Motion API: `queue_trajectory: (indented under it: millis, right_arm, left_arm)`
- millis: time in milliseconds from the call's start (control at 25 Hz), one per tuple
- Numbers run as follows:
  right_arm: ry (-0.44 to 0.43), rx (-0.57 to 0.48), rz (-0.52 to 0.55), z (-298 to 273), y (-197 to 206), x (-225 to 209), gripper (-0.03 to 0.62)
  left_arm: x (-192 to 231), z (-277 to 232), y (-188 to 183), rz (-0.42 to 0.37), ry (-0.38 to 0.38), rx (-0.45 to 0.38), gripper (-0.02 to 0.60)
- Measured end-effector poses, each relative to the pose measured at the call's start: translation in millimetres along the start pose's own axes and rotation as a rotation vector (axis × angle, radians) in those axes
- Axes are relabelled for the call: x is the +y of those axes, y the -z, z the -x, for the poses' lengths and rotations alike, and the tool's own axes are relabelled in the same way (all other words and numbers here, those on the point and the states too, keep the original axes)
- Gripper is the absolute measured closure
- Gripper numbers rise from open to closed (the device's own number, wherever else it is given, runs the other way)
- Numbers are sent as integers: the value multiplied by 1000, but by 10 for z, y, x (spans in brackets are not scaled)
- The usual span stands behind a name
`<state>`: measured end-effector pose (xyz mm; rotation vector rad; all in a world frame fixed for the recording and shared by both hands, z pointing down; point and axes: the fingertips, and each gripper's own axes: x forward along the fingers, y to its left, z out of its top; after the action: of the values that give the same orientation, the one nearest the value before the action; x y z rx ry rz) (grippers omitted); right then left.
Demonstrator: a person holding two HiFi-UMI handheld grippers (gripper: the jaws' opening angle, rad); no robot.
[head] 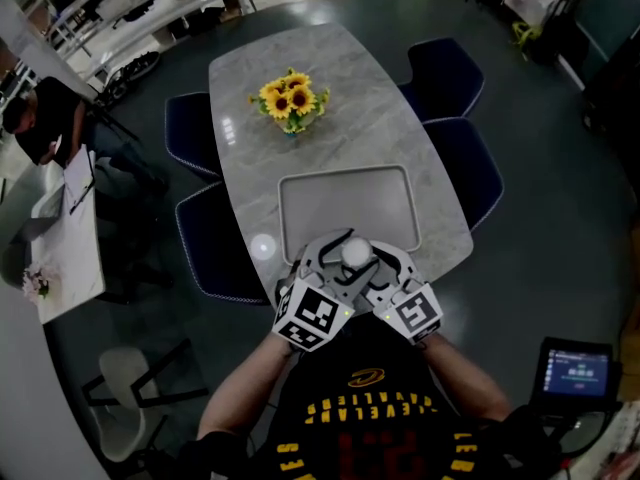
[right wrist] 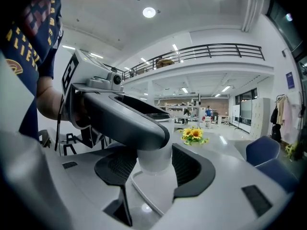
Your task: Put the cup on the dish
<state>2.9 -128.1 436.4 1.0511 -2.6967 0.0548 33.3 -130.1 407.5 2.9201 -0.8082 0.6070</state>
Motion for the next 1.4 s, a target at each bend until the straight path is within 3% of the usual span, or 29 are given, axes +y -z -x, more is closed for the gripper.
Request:
queue_trajectory:
  millis: [720,1400]
  right_arm:
    - [-11,26,12,-310,301,-549,361]
    - [-68,94,3,-654,741,-896,361]
  left_arm:
    - [393,-566,146,52,8,17,310]
    - [700,-1038,473,42,-22,64,310]
